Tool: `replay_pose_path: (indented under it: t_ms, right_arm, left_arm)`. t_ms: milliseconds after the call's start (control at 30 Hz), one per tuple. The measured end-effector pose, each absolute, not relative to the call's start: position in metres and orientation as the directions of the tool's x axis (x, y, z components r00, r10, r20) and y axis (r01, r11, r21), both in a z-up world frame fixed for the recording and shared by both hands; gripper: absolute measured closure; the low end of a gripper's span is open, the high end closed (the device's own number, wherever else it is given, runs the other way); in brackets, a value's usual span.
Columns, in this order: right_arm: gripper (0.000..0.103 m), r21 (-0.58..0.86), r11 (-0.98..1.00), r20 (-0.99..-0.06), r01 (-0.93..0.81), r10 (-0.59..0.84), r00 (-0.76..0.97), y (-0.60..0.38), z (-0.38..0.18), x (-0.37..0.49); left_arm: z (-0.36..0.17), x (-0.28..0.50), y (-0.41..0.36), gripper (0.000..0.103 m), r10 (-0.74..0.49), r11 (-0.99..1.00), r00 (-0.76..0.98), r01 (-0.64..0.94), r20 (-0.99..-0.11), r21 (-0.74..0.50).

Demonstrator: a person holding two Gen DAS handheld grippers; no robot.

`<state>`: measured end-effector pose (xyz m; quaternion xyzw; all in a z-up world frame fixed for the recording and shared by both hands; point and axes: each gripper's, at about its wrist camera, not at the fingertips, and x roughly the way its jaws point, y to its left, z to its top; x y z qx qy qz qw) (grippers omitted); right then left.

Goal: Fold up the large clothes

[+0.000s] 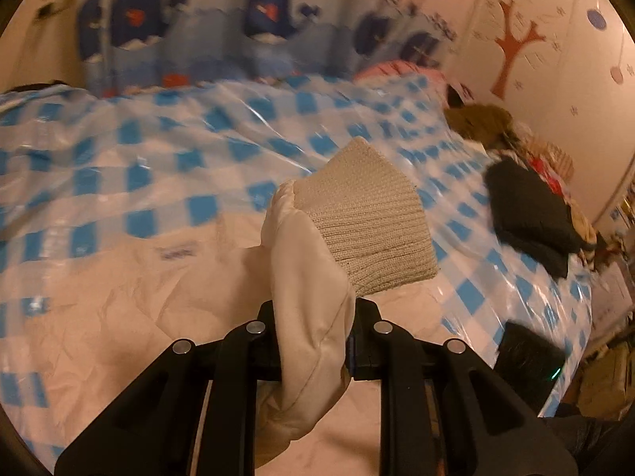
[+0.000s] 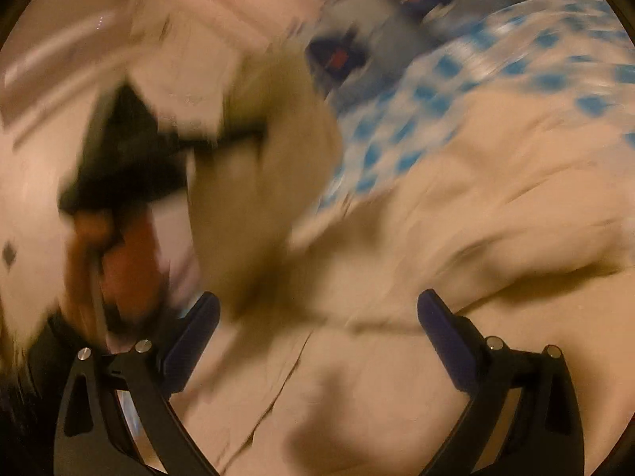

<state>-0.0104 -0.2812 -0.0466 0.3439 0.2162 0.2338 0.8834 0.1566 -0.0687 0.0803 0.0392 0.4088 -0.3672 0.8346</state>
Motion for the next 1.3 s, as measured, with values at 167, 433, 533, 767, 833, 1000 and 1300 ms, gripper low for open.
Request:
replay_pose_path:
  t_ms: [167, 433, 533, 767, 833, 1000, 1300]
  right_arm:
    - [0.007, 0.838, 0.519, -0.125, -0.17, 0.485, 0.866, -0.327, -0.066, -0.017]
    - [0.007, 0.857, 0.488, -0.106, -0.169, 0.486, 0.868, -0.329, -0.072, -0.012]
    - [0.007, 0.867, 0.468, -0.094, -0.169, 0.488, 0.868, -0.337, -0.073, -0.012]
    - [0.007, 0.646, 0.752, -0.196, -0.133, 0.332, 0.923, -0.315, -0.001, -0.028]
    - [0.007, 0.553, 0.824, -0.282, -0.125, 0.326, 0.902, -0.298, 0.023, -0.008]
    - [0.007, 0.475, 0.879, -0.65, -0.051, 0.389, 0.652, -0.272, -0.011, 0.1]
    - [0.007, 0.249, 0.965, -0.802, -0.087, 0.255, 0.539, -0.26, -0.045, 0.131]
  left_arm:
    - [0.012, 0.155, -0.113, 0.081, -0.575, 0.688, 0.261, 0.667, -0.776, -0.286]
    - [-0.01, 0.132, -0.126, 0.046, -0.471, 0.696, 0.21, 0.686, -0.857, -0.215]
    - [0.019, 0.12, -0.108, 0.033, -0.438, 0.706, 0.277, 0.694, -0.855, -0.137]
    - [0.09, 0.109, -0.009, 0.02, -0.407, 0.832, 0.518, 0.55, -0.753, -0.071]
    - [0.085, 0.123, 0.025, 0.02, -0.408, 0.875, 0.543, 0.462, -0.734, -0.145]
    - [0.024, 0.169, 0.09, 0.02, -0.403, 0.914, 0.511, 0.256, -0.759, -0.313]
    - [-0.022, 0.181, 0.114, 0.024, -0.346, 0.938, 0.471, 0.194, -0.812, -0.287]
